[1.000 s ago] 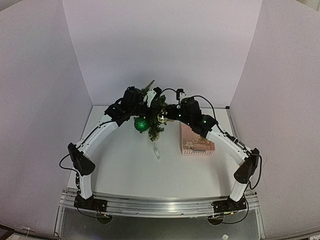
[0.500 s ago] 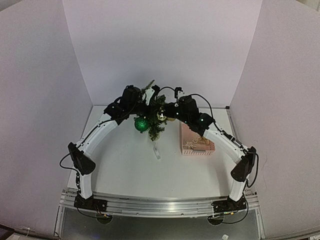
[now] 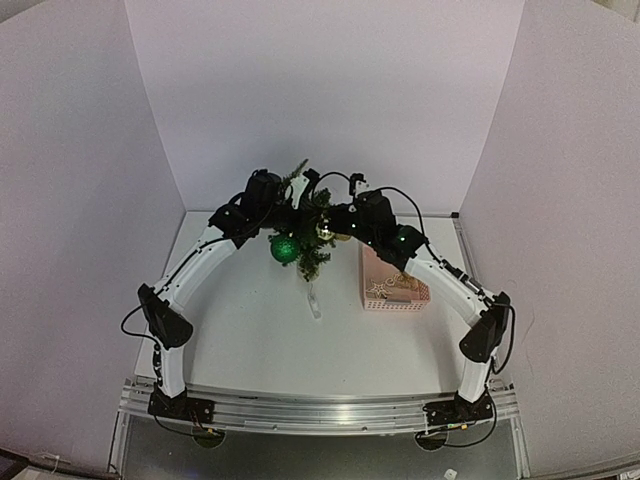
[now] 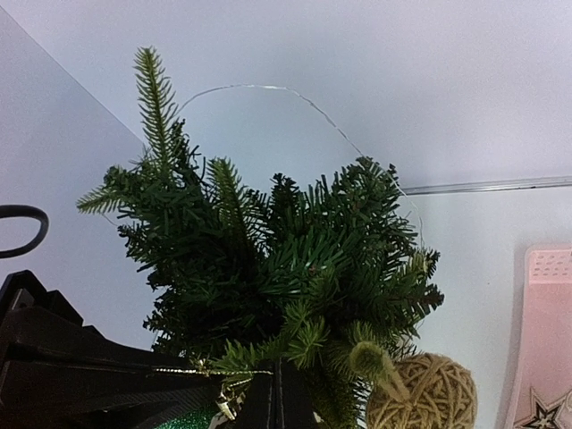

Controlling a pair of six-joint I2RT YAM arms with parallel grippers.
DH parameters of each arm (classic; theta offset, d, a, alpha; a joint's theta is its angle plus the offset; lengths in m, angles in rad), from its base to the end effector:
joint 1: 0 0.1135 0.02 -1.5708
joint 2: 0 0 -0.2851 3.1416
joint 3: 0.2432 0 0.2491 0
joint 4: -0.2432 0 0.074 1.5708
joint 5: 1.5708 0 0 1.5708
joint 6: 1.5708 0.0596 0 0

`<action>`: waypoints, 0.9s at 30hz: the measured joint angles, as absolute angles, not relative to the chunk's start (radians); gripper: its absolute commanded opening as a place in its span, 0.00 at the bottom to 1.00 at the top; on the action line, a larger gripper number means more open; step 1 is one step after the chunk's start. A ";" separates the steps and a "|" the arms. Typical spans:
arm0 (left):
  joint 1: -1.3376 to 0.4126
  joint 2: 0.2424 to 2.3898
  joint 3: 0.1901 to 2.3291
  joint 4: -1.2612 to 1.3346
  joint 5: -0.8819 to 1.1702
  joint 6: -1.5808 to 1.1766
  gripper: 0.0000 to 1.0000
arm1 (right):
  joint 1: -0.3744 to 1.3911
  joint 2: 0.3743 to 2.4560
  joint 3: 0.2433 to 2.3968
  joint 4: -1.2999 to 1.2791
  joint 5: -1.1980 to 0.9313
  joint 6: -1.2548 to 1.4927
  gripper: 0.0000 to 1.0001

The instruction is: Decorate the small christmas tree

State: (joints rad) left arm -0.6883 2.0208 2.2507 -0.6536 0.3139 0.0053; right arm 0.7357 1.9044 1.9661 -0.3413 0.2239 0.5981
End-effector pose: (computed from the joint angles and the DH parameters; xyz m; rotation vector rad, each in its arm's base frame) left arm 0.3628 -0.3222 0.4300 0.8901 1.8488 -0.7460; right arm 0.3632 0.3109 0.4212 0.0299 1.9055 0.7171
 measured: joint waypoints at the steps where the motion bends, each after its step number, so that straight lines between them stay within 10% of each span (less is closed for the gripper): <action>1: -0.688 2.025 2.254 -0.653 0.315 -0.003 0.00 | 0.736 1.908 1.969 -0.342 0.227 0.606 0.00; 27: -0.680 2.054 2.259 -0.665 0.337 -0.132 0.00 | 0.735 1.915 1.945 -0.330 0.242 0.701 0.00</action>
State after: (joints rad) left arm -0.6796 2.0540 2.2589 -0.6647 0.3372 -0.1321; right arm 0.7353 1.9148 1.9450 -0.3302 0.2424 0.7013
